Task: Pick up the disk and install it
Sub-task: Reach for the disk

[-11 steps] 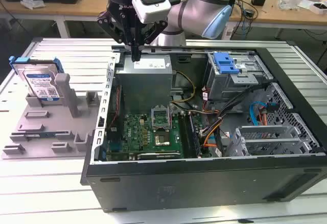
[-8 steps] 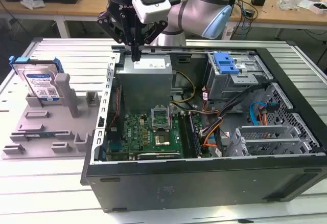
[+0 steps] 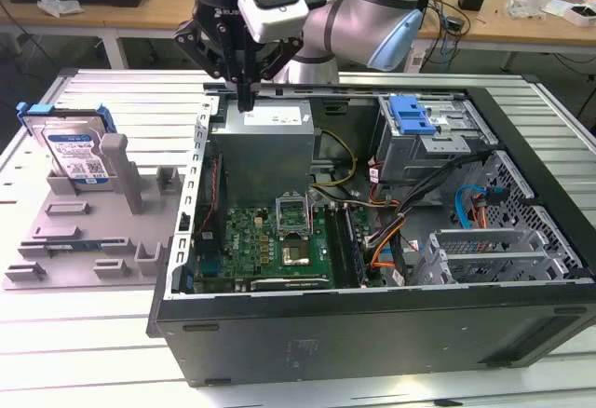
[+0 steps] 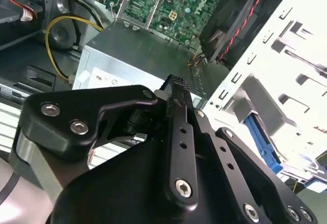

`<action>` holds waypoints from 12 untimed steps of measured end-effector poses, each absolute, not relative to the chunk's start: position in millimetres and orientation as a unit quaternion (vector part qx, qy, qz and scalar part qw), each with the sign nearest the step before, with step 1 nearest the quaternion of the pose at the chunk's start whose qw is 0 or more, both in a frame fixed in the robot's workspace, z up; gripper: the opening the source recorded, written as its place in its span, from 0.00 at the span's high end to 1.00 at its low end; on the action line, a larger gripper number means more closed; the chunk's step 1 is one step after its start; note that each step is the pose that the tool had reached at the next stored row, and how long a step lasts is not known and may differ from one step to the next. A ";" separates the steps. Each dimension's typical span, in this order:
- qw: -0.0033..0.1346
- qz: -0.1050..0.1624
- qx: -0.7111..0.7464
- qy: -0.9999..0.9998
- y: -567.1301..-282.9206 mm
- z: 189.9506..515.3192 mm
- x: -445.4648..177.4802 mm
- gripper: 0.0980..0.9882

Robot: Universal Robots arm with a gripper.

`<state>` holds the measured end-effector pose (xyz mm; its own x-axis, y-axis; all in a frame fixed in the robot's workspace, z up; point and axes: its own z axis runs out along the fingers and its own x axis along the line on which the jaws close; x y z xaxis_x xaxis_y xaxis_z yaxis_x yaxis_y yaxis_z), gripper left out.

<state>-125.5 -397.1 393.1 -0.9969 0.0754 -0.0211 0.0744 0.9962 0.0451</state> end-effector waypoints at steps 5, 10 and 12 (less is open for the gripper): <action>0.006 0.022 0.038 0.999 -383.8 392.3 -157.8 0.99; 0.001 0.022 0.038 0.999 -379.5 391.1 -177.2 0.99; -0.001 0.022 0.038 0.999 -377.8 390.7 -183.3 0.99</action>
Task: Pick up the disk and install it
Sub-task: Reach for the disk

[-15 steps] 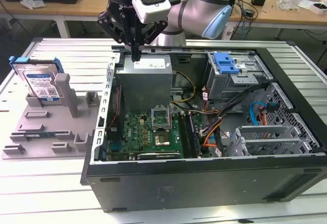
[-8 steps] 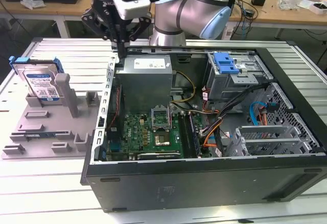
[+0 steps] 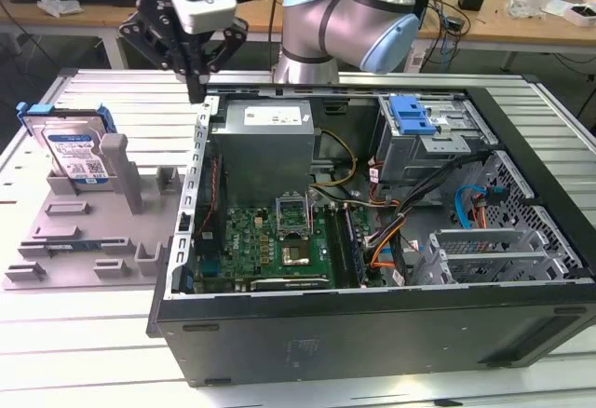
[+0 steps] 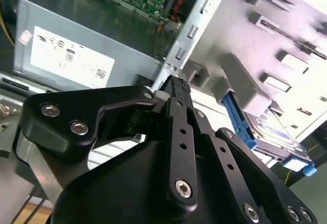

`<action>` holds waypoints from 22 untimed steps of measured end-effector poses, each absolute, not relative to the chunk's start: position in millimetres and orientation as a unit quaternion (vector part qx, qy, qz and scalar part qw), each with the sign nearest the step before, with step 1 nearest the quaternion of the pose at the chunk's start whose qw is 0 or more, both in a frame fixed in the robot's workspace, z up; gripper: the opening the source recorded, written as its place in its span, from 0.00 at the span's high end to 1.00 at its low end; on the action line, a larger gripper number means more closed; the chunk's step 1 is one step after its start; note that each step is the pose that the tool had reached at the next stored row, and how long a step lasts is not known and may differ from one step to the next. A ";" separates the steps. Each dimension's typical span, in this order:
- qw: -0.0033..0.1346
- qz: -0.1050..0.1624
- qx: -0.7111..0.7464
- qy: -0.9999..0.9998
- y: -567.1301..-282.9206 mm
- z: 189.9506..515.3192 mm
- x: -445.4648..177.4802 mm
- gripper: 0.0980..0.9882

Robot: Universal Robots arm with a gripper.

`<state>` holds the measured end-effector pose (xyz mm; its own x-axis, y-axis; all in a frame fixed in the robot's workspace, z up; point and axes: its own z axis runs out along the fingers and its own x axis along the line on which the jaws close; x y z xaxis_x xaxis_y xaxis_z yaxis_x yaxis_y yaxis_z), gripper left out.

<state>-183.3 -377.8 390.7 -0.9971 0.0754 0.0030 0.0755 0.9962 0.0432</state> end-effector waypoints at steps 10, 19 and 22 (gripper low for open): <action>0.007 -0.021 -0.038 -0.999 -364.5 387.0 -219.8 0.99; 0.014 -0.021 -0.038 -0.999 -350.8 382.8 -257.1 0.99; 0.017 -0.021 -0.038 -0.999 -345.8 381.2 -270.3 0.99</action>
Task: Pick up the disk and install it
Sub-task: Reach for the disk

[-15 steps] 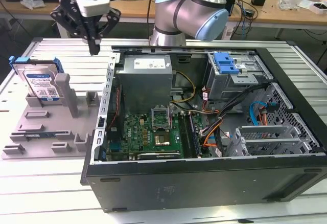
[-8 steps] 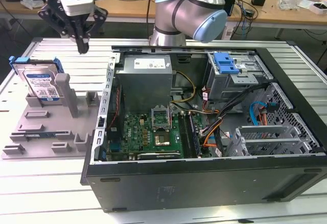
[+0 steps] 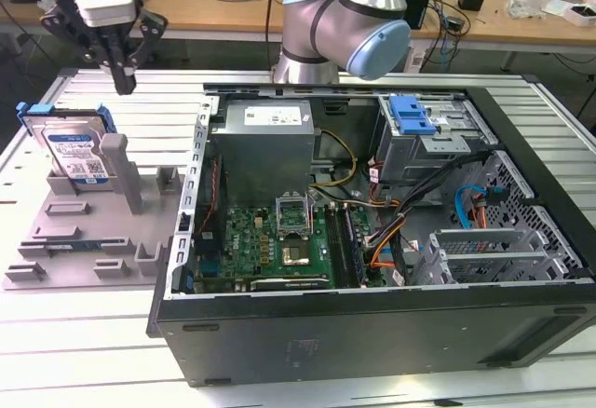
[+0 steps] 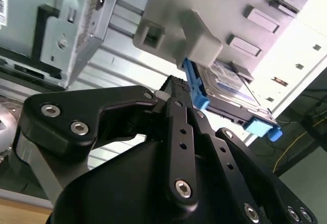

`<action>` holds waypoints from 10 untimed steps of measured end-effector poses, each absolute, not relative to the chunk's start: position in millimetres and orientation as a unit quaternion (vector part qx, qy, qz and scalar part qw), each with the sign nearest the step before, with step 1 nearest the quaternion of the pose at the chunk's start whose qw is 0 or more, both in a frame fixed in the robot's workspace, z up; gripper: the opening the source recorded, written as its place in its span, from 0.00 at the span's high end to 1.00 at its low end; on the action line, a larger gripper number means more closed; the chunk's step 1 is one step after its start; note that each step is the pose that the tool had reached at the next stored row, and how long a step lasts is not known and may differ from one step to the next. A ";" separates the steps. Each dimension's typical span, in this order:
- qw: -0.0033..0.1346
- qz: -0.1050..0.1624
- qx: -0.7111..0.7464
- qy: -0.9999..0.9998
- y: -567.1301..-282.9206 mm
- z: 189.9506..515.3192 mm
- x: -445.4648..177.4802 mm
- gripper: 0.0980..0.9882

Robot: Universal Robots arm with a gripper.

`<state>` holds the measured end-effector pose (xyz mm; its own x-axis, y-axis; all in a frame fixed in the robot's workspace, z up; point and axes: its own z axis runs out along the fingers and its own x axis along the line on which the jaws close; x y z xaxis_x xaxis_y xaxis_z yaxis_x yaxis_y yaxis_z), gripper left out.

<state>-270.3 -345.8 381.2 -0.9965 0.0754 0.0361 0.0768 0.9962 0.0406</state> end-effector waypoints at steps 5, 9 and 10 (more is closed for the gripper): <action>0.022 -0.021 -0.038 -0.999 -338.3 379.0 -289.6 0.99; 0.026 -0.021 -0.038 -0.999 -330.7 376.9 -308.4 0.99; 0.027 -0.021 -0.038 -0.999 -329.2 376.5 -312.2 0.99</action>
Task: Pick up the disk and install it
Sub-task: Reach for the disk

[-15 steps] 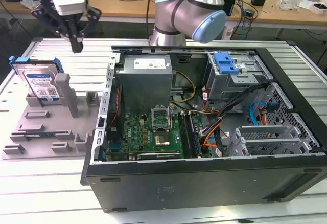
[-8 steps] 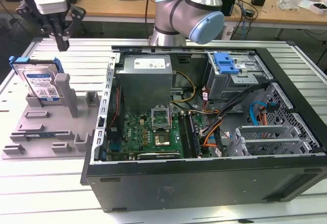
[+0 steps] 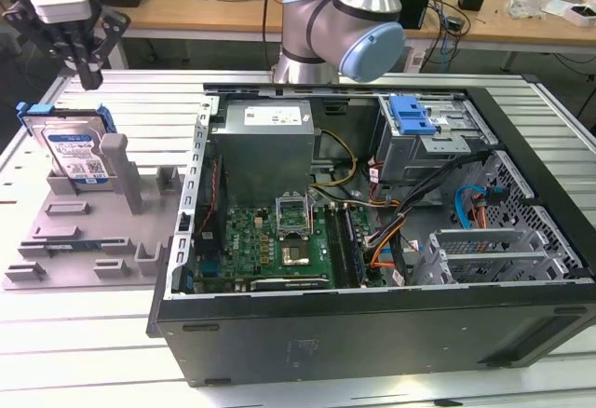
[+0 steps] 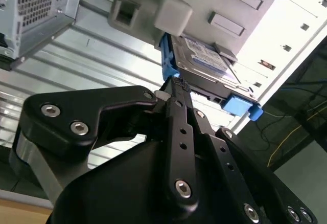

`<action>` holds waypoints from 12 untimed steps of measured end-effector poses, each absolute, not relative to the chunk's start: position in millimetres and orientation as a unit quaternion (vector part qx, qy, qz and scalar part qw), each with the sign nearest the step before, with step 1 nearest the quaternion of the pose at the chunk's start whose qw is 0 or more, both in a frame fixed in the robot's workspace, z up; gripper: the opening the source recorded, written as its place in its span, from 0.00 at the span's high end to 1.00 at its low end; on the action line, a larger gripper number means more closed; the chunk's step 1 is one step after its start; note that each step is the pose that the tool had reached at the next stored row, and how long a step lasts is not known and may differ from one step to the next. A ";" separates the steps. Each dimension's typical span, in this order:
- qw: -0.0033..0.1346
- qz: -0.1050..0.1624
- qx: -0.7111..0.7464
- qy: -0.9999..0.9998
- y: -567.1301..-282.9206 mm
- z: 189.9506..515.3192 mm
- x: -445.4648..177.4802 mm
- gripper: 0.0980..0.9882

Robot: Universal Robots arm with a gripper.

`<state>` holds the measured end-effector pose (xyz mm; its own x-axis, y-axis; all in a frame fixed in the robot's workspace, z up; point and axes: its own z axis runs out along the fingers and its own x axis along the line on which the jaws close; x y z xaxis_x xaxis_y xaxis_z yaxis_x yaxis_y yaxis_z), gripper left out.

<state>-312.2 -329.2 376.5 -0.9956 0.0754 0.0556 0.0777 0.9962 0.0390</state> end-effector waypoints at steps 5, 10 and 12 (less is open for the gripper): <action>0.031 -0.020 -0.038 -0.999 -324.0 375.3 -326.5 0.99; 0.032 -0.020 -0.038 -0.999 -324.1 375.3 -326.5 0.99; 0.032 -0.020 -0.038 -0.999 -324.1 375.3 -326.5 0.99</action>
<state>-326.5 -324.1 375.3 -0.9950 0.0753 0.0656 0.0779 0.9962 0.0383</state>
